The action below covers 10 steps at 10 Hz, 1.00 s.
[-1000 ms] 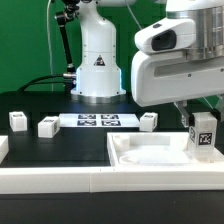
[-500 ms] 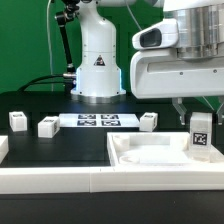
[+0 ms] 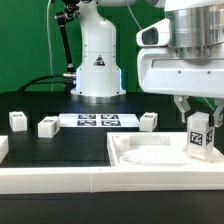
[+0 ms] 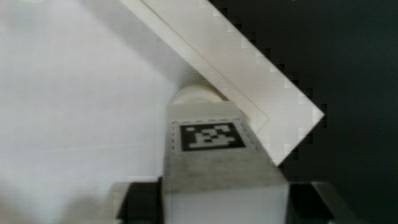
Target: Assemble square table
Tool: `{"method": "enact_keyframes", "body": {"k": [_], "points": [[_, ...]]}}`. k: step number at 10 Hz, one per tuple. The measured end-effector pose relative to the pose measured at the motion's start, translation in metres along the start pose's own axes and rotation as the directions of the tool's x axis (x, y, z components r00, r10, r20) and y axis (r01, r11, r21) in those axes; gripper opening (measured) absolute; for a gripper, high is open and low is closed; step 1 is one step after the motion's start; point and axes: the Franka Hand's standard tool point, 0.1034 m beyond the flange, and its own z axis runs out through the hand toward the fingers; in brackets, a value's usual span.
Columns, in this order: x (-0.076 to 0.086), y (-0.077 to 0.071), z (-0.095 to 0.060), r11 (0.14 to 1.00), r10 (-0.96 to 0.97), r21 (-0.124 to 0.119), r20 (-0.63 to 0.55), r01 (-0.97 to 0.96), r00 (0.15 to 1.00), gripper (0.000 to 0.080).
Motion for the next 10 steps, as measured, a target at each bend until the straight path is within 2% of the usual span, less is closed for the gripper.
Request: {"method": "enact_keyframes", "body": {"k": [5, 7, 8, 9, 10], "points": [[-0.0020, -0.0005, 0.0002, 0.965, 0.261, -0.002, 0.006, -0.261, 0.965, 0.0293], [-0.0024, -0.0008, 0.0009, 0.967, 0.253, -0.001, 0.006, -0.253, 0.967, 0.0293], [-0.0031, -0.0010, 0.0014, 0.970, 0.242, -0.002, 0.007, -0.242, 0.970, 0.0468], [-0.0035, -0.0012, 0.0016, 0.979, 0.202, -0.001, 0.007, -0.202, 0.979, 0.0468], [-0.0041, -0.0017, 0.0018, 0.985, 0.173, 0.000, 0.007, -0.173, 0.985, 0.0613]]}}
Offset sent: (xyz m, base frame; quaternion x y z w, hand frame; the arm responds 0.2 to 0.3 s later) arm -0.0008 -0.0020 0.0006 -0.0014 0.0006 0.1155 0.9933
